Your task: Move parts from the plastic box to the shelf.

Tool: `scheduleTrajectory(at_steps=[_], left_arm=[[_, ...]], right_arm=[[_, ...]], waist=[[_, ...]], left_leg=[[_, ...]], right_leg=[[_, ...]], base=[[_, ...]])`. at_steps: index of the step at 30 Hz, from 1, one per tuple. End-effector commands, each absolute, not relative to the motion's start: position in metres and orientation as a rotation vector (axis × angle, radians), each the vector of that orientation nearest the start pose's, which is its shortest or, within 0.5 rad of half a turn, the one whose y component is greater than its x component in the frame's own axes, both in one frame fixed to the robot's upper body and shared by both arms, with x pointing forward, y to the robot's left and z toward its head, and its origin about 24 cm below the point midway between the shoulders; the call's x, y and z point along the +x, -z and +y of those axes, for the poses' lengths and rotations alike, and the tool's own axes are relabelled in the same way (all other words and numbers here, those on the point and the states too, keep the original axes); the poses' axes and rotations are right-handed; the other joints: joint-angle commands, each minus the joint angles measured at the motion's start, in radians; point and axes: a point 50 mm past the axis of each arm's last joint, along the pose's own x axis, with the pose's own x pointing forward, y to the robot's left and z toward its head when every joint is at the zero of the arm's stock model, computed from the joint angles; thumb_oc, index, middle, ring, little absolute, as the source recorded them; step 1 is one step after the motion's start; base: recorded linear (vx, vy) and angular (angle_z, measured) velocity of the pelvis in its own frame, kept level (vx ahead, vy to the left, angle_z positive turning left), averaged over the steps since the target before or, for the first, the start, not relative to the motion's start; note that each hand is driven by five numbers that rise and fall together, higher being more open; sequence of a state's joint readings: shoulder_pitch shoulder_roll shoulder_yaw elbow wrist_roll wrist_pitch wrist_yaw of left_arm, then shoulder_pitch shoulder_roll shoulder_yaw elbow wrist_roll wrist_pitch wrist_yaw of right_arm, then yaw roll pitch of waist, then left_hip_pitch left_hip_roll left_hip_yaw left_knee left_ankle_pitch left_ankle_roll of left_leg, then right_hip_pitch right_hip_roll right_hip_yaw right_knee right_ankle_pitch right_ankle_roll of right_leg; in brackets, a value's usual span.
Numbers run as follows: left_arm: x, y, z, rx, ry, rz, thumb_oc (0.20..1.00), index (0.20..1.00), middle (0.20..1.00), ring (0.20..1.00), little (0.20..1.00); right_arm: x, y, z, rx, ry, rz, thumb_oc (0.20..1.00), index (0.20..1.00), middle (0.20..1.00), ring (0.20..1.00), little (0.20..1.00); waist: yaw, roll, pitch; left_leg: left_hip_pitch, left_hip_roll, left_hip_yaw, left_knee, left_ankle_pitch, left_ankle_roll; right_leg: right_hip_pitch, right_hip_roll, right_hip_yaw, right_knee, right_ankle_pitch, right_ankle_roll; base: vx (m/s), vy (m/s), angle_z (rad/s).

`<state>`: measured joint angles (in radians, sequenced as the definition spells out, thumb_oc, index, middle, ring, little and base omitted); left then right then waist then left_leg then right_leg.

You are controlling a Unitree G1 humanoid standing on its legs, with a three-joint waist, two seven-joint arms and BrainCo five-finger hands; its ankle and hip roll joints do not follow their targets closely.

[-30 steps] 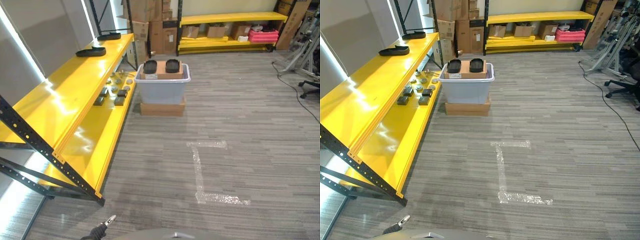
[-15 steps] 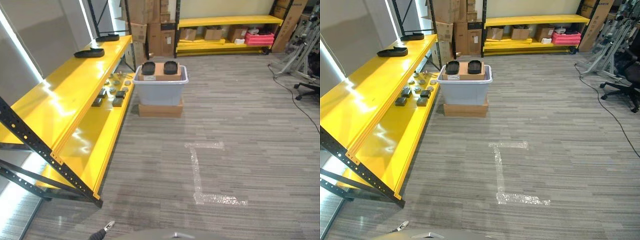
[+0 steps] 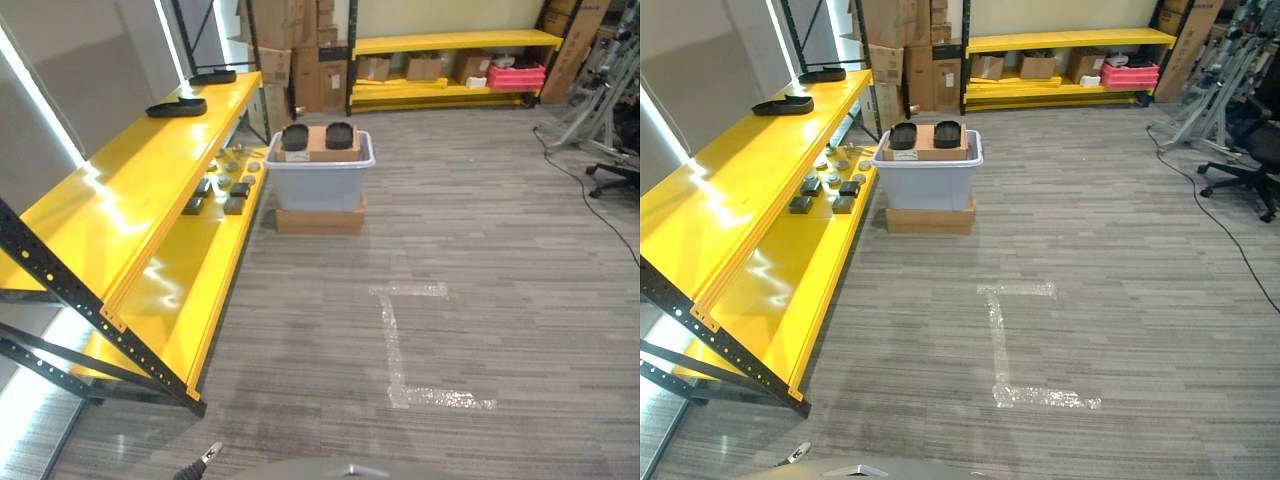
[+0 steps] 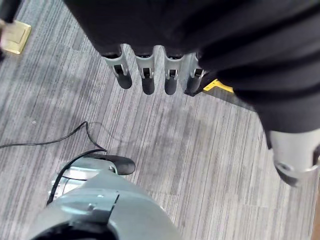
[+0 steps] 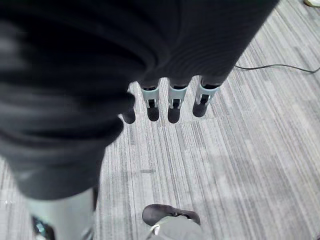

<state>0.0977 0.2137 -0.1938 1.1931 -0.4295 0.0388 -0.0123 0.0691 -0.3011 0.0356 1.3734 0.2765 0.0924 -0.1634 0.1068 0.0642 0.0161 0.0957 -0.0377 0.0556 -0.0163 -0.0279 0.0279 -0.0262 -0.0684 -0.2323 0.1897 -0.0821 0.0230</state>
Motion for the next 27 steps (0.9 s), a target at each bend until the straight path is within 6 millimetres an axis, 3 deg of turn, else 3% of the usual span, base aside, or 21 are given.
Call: scheduleTrajectory(at_steps=[1,3,4,6,8,9,10,13,14,15,16,17,21,25,26,27], left_arm=[[0.065,0.168,0.224,-0.116,-0.281,1.263,1.000,1.000,1.000,1.000,1.000],[0.065,0.168,0.225,-0.115,-0.276,1.266,1.000,1.000,1.000,1.000,1.000],[0.067,0.167,0.225,-0.102,-0.266,1.262,1.000,1.000,1.000,1.000,1.000],[0.072,0.166,0.226,-0.110,-0.264,1.248,1.000,1.000,1.000,1.000,1.000],[0.075,0.165,0.226,-0.123,-0.272,1.241,1.000,1.000,1.000,1.000,1.000],[0.077,0.165,0.227,-0.131,-0.279,1.235,1.000,1.000,1.000,1.000,1.000],[0.077,0.165,0.227,-0.136,-0.282,1.233,1.000,1.000,1.000,1.000,1.000],[0.080,0.163,0.234,-0.147,-0.303,1.224,1.000,1.000,1.000,1.000,1.000],[0.080,0.163,0.234,-0.147,-0.303,1.224,1.000,1.000,1.000,1.000,1.000],[0.080,0.162,0.238,-0.140,-0.301,1.224,1.000,1.000,1.000,1.000,1.000],[0.079,0.162,0.239,-0.138,-0.300,1.223,1.000,1.000,1.000,1.000,1.000],[0.077,0.161,0.243,-0.134,-0.296,1.216,1.000,1.000,1.000,1.000,1.000],[0.072,0.161,0.247,-0.136,-0.311,1.211,1.000,1.000,1.000,1.000,1.000],[0.069,0.162,0.247,-0.129,-0.336,1.225,1.000,1.000,1.000,1.000,1.000],[0.065,0.163,0.247,-0.124,-0.365,1.241,1.000,1.000,1.000,1.000,1.000],[0.060,0.164,0.248,-0.132,-0.387,1.253,1.000,1.000,1.000,1.000,1.000]], right_arm=[[0.012,0.159,-0.281,-0.127,0.585,1.500,1.000,1.000,1.000,1.000,1.000],[0.013,0.159,-0.280,-0.103,0.589,1.489,1.000,1.000,1.000,1.000,1.000],[0.018,0.160,-0.278,-0.079,0.581,1.471,1.000,1.000,1.000,1.000,1.000],[0.024,0.161,-0.276,-0.063,0.564,1.448,1.000,1.000,1.000,1.000,1.000],[0.029,0.161,-0.274,-0.054,0.539,1.426,1.000,1.000,1.000,1.000,1.000],[0.033,0.161,-0.273,-0.051,0.525,1.415,1.000,1.000,1.000,1.000,1.000],[0.033,0.161,-0.273,-0.050,0.523,1.412,1.000,1.000,1.000,1.000,1.000],[0.038,0.161,-0.271,-0.058,0.498,1.400,1.000,1.000,1.000,1.000,1.000],[0.038,0.161,-0.271,-0.058,0.498,1.400,1.000,1.000,1.000,1.000,1.000],[0.037,0.162,-0.270,-0.058,0.487,1.402,1.000,1.000,1.000,1.000,1.000],[0.037,0.162,-0.270,-0.058,0.487,1.403,1.000,1.000,1.000,1.000,1.000],[0.032,0.163,-0.267,-0.039,0.490,1.423,1.000,1.000,1.000,1.000,1.000],[0.022,0.165,-0.261,-0.051,0.458,1.458,1.000,1.000,1.000,1.000,1.000],[0.016,0.165,-0.263,-0.074,0.466,1.494,1.000,1.000,1.000,1.000,1.000],[0.017,0.165,-0.264,-0.089,0.461,1.508,1.000,1.000,1.000,1.000,1.000],[0.019,0.165,-0.264,-0.119,0.430,1.512,1.000,1.000,1.000,1.000,1.000]], waist=[[0.020,-0.053,0.030],[0.015,-0.051,0.040],[0.003,-0.046,0.062],[-0.009,-0.035,0.094],[-0.016,-0.027,0.125],[-0.017,-0.030,0.141],[-0.017,-0.032,0.145],[-0.020,-0.084,0.163],[-0.020,-0.084,0.163],[-0.024,-0.107,0.165],[-0.024,-0.111,0.166],[-0.029,-0.126,0.165],[-0.023,-0.143,0.156],[-0.028,-0.147,0.137],[-0.030,-0.145,0.124],[-0.038,-0.141,0.107]], left_leg=[[-0.007,-0.040,0.020,0.008,-0.034,0.013],[-0.012,-0.052,0.011,0.022,-0.045,0.033],[-0.020,-0.066,0.003,0.045,-0.056,0.062],[-0.029,-0.073,0.002,0.072,-0.065,0.086],[-0.039,-0.080,0.009,0.102,-0.075,0.105],[-0.042,-0.088,0.014,0.121,-0.087,0.111],[-0.044,-0.091,0.014,0.128,-0.091,0.113],[-0.039,-0.129,-0.001,0.168,-0.141,0.094],[-0.039,-0.129,-0.001,0.168,-0.141,0.094],[-0.027,-0.141,-0.019,0.181,-0.171,0.083],[-0.022,-0.141,-0.024,0.184,-0.178,0.081],[0.005,-0.137,-0.057,0.205,-0.217,0.077],[0.029,-0.120,-0.055,0.245,-0.255,0.076],[0.036,-0.091,-0.054,0.288,-0.280,0.066],[0.060,-0.070,-0.048,0.300,-0.297,0.053],[0.085,-0.030,-0.019,0.321,-0.276,0.024]], right_leg=[[0.106,-0.099,0.022,-0.151,0.107,0.135],[0.072,-0.107,0.026,-0.068,0.098,0.134],[-0.005,-0.120,0.032,0.083,0.117,0.143],[-0.103,-0.122,0.046,0.254,0.156,0.153],[-0.193,-0.129,0.054,0.389,0.200,0.154],[-0.222,-0.139,0.047,0.393,0.223,0.155],[-0.228,-0.141,0.045,0.389,0.230,0.156],[-0.201,-0.170,0.025,0.109,0.296,0.198],[-0.201,-0.170,0.025,0.109,0.296,0.198],[-0.192,-0.182,0.024,-0.048,0.323,0.213],[-0.187,-0.183,0.023,-0.080,0.328,0.216],[-0.189,-0.193,0.032,-0.229,0.370,0.227],[-0.183,-0.211,0.006,-0.255,0.386,0.238],[-0.152,-0.185,0.020,-0.220,0.325,0.221],[-0.142,-0.163,0.033,-0.183,0.295,0.202],[-0.132,-0.133,0.029,-0.144,0.259,0.170]], base=[[0.07,0.116,-0.02],[0.07,0.166,-0.02],[0.06,0.223,-0.01],[0.00,0.184,-0.07],[0.03,0.135,0.00],[0.08,0.058,-0.02],[0.16,-0.063,-0.08],[0.20,-0.141,-0.06],[0.29,-0.206,-0.17],[0.26,-0.168,-0.16],[0.64,-0.369,-0.04],[0.54,-0.279,0.09],[0.57,-0.269,0.18],[0.45,-0.182,0.19],[0.64,-0.205,0.49],[0.72,-0.233,0.41]])
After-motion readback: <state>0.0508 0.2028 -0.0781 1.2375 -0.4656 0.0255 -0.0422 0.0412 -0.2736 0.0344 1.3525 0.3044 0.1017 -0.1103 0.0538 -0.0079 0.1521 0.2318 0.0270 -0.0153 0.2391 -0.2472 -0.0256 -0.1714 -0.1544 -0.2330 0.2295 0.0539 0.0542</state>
